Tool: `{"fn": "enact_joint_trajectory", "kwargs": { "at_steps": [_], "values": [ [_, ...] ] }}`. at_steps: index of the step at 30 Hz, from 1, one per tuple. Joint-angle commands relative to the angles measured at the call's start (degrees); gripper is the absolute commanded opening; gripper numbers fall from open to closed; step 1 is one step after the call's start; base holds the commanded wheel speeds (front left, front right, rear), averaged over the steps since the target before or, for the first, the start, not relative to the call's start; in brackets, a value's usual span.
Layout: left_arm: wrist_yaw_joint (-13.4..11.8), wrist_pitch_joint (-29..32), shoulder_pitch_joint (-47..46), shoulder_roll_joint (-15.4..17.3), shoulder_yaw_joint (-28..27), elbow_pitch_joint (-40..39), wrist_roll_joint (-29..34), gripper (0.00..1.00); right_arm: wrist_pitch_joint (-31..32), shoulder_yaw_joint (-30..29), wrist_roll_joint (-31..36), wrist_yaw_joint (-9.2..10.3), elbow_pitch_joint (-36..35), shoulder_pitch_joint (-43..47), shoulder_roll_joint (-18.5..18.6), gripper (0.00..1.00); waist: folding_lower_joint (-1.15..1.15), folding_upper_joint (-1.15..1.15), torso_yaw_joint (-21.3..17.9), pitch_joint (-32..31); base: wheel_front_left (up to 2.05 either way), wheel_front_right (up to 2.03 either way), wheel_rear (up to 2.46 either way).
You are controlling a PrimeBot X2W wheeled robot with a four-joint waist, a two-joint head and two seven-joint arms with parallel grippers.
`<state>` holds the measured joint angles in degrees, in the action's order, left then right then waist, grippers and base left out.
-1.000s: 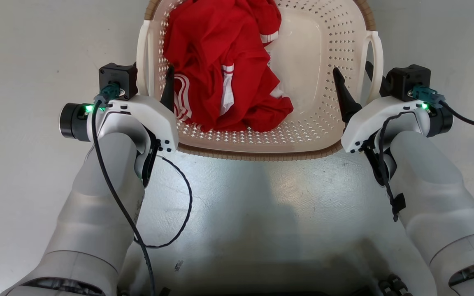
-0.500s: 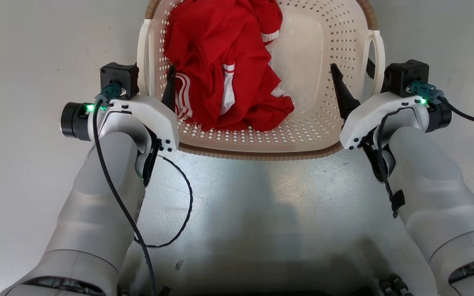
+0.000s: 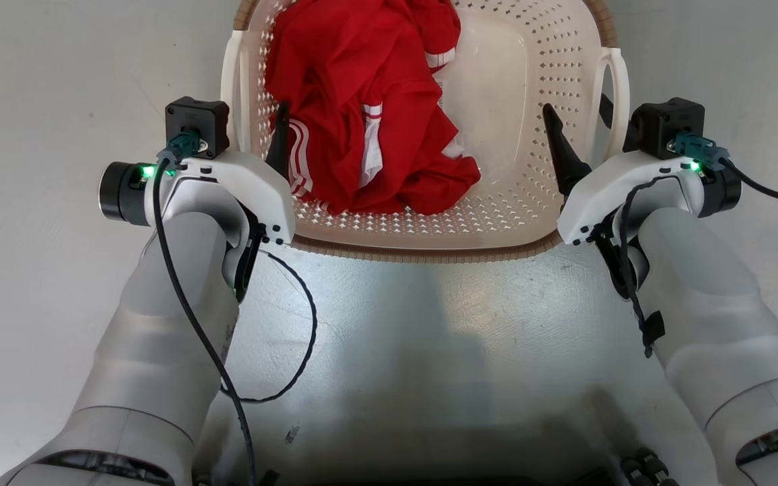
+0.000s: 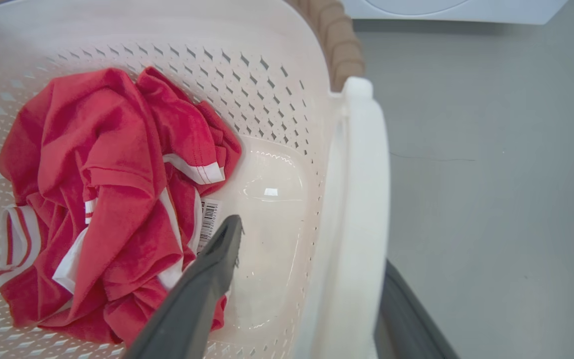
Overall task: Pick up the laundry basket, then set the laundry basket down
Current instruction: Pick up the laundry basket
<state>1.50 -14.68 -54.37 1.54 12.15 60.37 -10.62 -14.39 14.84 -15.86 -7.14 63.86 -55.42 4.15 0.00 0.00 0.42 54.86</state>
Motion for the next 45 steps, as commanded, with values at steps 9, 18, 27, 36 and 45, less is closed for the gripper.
{"fn": "enact_joint_trajectory", "kwargs": {
  "at_steps": [9,18,27,36,45],
  "values": [
    [-0.6,-0.3,0.9,1.3,0.4,-0.5,-1.2,0.0,-0.6,2.1,-1.6,-0.35,0.7,2.3,-1.3,0.0,0.0,0.0,0.1,-0.1,0.0,0.0,0.0],
    [-0.8,-0.3,2.4,1.3,3.0,-0.2,-5.1,0.0,-0.6,4.8,-3.6,-0.35,2.2,3.3,-1.3,0.0,0.0,0.0,0.3,-3.0,0.0,0.0,0.0],
    [-1.6,-0.3,3.9,1.3,9.7,0.0,-12.2,0.0,-0.6,7.4,-5.3,-0.35,5.2,3.7,-1.3,0.0,0.0,0.0,0.7,-6.2,0.0,0.0,0.0],
    [-2.8,-0.3,5.0,1.3,15.7,1.5,-17.5,0.0,-0.3,11.7,-9.5,-0.35,6.6,4.6,-1.3,0.0,0.0,0.0,0.2,-10.5,0.0,0.0,0.0],
    [-2.7,-0.3,7.6,1.3,18.9,3.6,-20.8,0.0,1.2,15.9,-13.7,-0.35,7.3,7.7,-1.3,0.0,0.0,0.0,-0.1,-17.2,0.0,0.0,0.0]
  ]
}}
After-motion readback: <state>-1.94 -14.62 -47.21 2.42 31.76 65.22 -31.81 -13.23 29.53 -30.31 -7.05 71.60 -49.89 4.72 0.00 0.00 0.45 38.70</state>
